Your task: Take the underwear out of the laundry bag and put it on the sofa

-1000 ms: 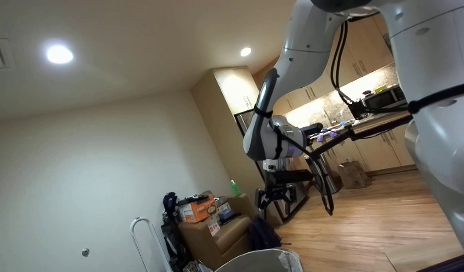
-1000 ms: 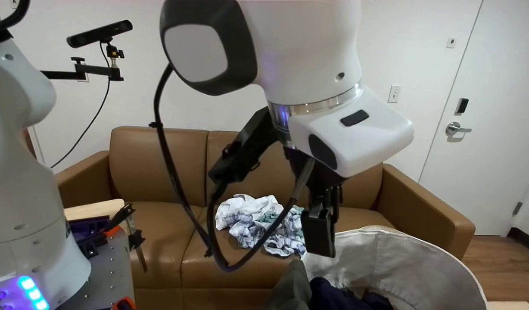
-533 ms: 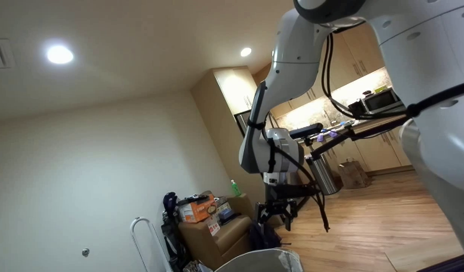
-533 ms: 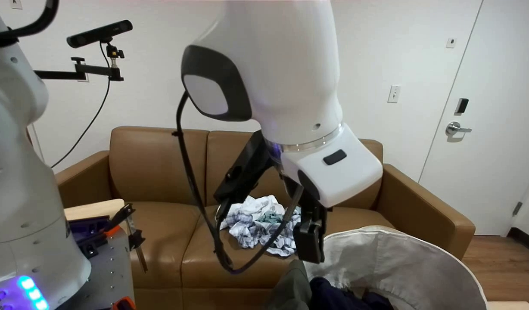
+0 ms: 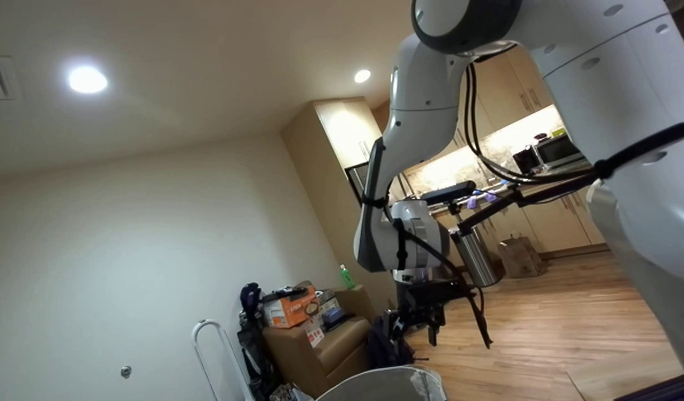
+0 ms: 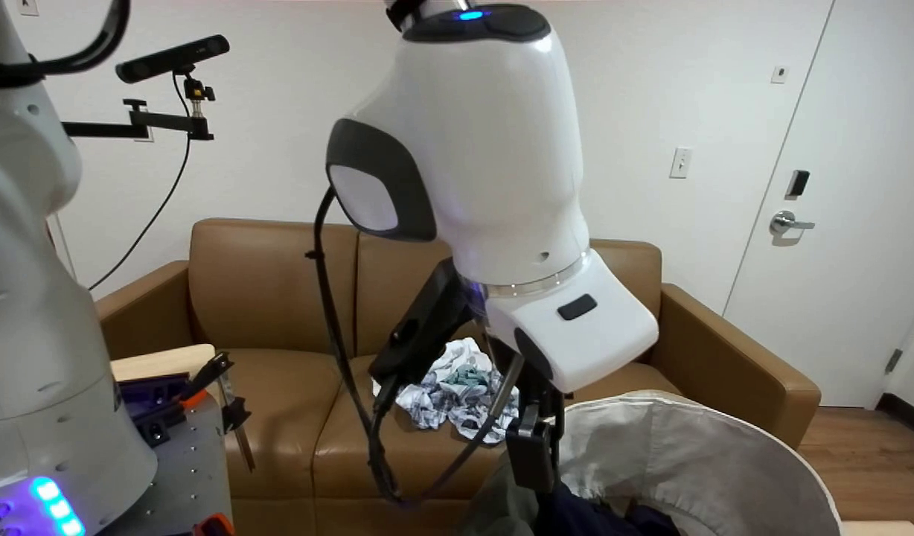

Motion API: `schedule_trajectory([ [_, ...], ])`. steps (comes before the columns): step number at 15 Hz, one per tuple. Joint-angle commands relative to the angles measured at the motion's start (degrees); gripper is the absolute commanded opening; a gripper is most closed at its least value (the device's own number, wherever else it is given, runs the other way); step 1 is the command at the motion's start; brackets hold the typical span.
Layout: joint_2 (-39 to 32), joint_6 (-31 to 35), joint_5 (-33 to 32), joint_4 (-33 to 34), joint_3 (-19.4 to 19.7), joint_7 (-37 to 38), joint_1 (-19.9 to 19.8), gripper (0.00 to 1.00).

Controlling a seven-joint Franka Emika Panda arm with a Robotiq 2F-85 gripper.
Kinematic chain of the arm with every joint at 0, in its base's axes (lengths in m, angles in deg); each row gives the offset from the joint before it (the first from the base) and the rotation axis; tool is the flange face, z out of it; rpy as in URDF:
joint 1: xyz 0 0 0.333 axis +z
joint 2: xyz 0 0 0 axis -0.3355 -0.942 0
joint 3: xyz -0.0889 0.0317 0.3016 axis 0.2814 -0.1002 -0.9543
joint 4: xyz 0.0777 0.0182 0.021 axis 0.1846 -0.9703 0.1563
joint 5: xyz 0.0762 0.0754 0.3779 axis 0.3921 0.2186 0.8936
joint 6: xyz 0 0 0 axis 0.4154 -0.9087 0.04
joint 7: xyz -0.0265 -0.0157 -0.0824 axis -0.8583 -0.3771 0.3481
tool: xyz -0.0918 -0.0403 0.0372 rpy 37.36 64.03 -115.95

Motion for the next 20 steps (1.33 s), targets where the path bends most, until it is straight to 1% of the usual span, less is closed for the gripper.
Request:
schedule_trajectory([
  [1, -3.47, 3.58, -14.39, 2.62, -0.69, 6.11, 0.14, 1.0],
  [3, -7.16, 2.62, -23.53, 5.8, -0.25, 9.29, 0.17, 1.0],
  [4, -8.99, 3.59, -27.9, 7.17, -4.7, 11.39, -4.36, 1.0],
  [6, -11.67, 4.62, -35.81, 8.8, -5.01, 14.04, -5.63, 1.0],
  [7, -7.33, 2.8, -30.68, 6.34, -3.13, 11.52, -3.08, 1.0],
  [8, -8.63, 2.9, -31.54, 7.0, -3.39, 12.23, -3.35, 1.0],
  [10, -8.85, 2.89, -31.43, 7.03, -3.34, 12.23, -3.29, 1.0],
  [11, -7.44, 4.05, -28.53, 5.99, -4.63, 9.76, -3.95, 1.0],
  [12, -7.79, 4.53, -26.6, 6.32, -5.85, 7.45, -4.16, 1.0],
  [13, -9.5, 3.74, -24.68, 7.69, -7.43, 5.05, -4.11, 1.0],
  [15, -13.56, 2.25, -21.6, 10.67, -9.9, 2.73, -3.78, 1.0],
  [17, -17.99, 1.69, -22.82, 13.17, -10.77, 4.35, -3.4, 1.0],
  [18, -20.26, 2.05, -24.23, 14.37, -10.6, 6.02, -3.05, 1.0],
  [20, -25.33, 1.11, -26.64, 17.43, -8.95, 8.63, -1.91, 1.0],
])
